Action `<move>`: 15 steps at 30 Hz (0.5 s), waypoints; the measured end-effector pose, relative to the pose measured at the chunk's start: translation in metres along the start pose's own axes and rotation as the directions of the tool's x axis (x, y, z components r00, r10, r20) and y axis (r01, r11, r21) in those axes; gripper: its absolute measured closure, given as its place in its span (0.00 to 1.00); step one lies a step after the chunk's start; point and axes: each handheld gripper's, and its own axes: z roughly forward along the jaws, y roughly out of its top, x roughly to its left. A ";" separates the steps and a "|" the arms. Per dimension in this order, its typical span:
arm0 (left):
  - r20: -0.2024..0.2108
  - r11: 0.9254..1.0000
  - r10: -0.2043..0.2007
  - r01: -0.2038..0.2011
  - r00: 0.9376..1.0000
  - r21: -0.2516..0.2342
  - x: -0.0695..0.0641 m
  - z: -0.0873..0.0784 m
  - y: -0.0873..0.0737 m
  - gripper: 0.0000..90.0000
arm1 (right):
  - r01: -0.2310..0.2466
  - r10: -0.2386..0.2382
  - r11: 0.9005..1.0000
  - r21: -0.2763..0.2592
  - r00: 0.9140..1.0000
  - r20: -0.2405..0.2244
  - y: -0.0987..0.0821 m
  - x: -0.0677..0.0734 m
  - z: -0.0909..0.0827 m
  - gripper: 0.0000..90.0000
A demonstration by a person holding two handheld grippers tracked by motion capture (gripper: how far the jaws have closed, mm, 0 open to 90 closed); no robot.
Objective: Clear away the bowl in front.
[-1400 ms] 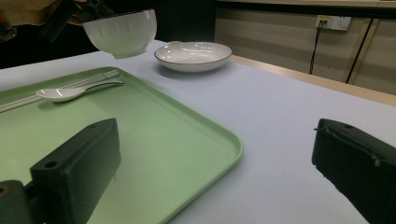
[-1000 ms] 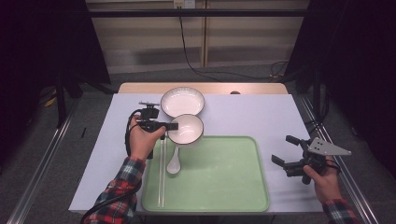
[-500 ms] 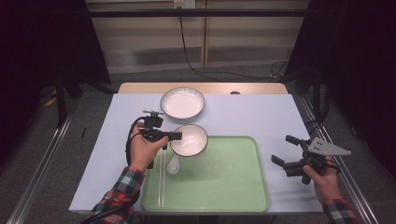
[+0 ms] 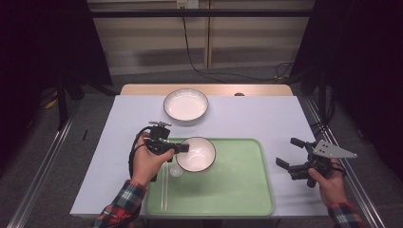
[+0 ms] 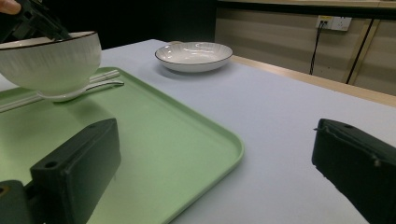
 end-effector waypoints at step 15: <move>-0.002 0.998 0.034 -0.034 0.999 0.047 -0.011 0.003 -0.021 0.91 | 0.008 -0.008 1.000 0.002 1.000 -0.004 0.000 0.001 0.001 0.01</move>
